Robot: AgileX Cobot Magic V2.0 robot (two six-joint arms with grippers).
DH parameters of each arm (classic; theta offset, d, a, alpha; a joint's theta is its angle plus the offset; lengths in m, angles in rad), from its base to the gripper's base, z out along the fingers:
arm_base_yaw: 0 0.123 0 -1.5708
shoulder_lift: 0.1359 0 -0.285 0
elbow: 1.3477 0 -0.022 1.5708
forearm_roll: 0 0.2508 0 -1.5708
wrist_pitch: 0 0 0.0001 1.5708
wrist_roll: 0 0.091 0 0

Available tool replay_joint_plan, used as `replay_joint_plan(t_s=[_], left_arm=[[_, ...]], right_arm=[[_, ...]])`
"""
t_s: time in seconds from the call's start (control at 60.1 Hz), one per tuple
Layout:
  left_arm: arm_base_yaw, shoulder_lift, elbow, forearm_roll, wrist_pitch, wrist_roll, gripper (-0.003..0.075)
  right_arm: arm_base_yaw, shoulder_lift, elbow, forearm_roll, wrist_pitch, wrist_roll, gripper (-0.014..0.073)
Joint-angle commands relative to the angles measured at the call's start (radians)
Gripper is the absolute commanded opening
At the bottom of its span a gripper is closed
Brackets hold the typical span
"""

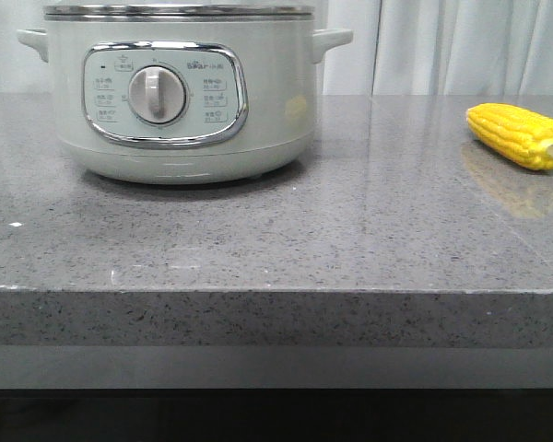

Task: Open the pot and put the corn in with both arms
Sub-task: 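Grasp the silver lid knob with the left gripper, then lift the glass lid off the pot with the left gripper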

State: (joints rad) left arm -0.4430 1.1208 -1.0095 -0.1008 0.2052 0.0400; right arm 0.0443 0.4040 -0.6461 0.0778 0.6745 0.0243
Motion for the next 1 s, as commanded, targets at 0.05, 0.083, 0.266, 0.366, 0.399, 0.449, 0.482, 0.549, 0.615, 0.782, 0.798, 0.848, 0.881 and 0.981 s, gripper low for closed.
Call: replay_joint_plan(t_s=[0.05,0.083,0.266,0.366,0.399,0.449,0.482,0.549,0.615,0.782,0.798,0.848,0.881,0.981], left_arm=[[-0.019,0.106,-0.143,-0.019,-0.096,-0.001,0.0514],[-0.019,0.135,-0.171,-0.029,-0.098,-0.001,0.0514],[-0.019,0.277,-0.316,-0.051,-0.098,-0.001,0.0514],[-0.019,0.346,-0.381,-0.052,-0.098,-0.003,0.0514],[-0.019,0.366,-0.398,-0.052,-0.098,-0.003,0.0514],[-0.019,0.391,-0.418,-0.052,-0.1,-0.003,0.0514],[-0.019,0.409,-0.428,-0.052,-0.1,-0.003,0.0514],[-0.019,0.441,-0.45,-0.052,-0.105,-0.003,0.0514],[-0.019,0.465,-0.461,-0.052,-0.117,-0.003,0.0514],[-0.019,0.515,-0.464,-0.052,-0.133,-0.003,0.0514],[-0.019,0.518,-0.464,-0.052,-0.133,-0.003,0.0514],[-0.019,0.527,-0.464,-0.052,-0.133,-0.003,0.0514],[-0.019,0.535,-0.464,-0.052,-0.133,-0.003,0.0514],[-0.019,0.544,-0.464,-0.052,-0.133,-0.003,0.0502]], right_arm=[[-0.002,0.015,-0.029,0.002,-0.092,-0.006,0.0559],[-0.002,0.015,-0.029,0.002,-0.095,-0.006,0.0559],[-0.002,0.015,-0.029,0.002,-0.104,-0.006,0.0559],[-0.002,0.015,-0.029,0.002,-0.106,-0.006,0.0559],[-0.002,0.015,-0.029,0.002,-0.106,-0.006,0.0559],[-0.002,0.015,-0.029,0.002,-0.106,-0.006,0.0559],[-0.002,0.015,-0.029,0.002,-0.106,-0.006,0.0559],[-0.002,0.015,-0.029,0.002,-0.107,-0.006,0.0559],[-0.002,0.015,-0.029,0.002,-0.107,-0.006,0.0559],[-0.002,0.015,-0.029,0.002,-0.107,-0.006,0.0559],[-0.002,0.015,-0.029,0.002,-0.107,-0.006,0.0559],[-0.002,0.015,-0.029,0.002,-0.107,-0.006,0.0559],[-0.002,0.015,-0.029,0.002,-0.107,-0.006,0.0559],[-0.002,0.015,-0.029,0.002,-0.107,-0.006,0.0559]])
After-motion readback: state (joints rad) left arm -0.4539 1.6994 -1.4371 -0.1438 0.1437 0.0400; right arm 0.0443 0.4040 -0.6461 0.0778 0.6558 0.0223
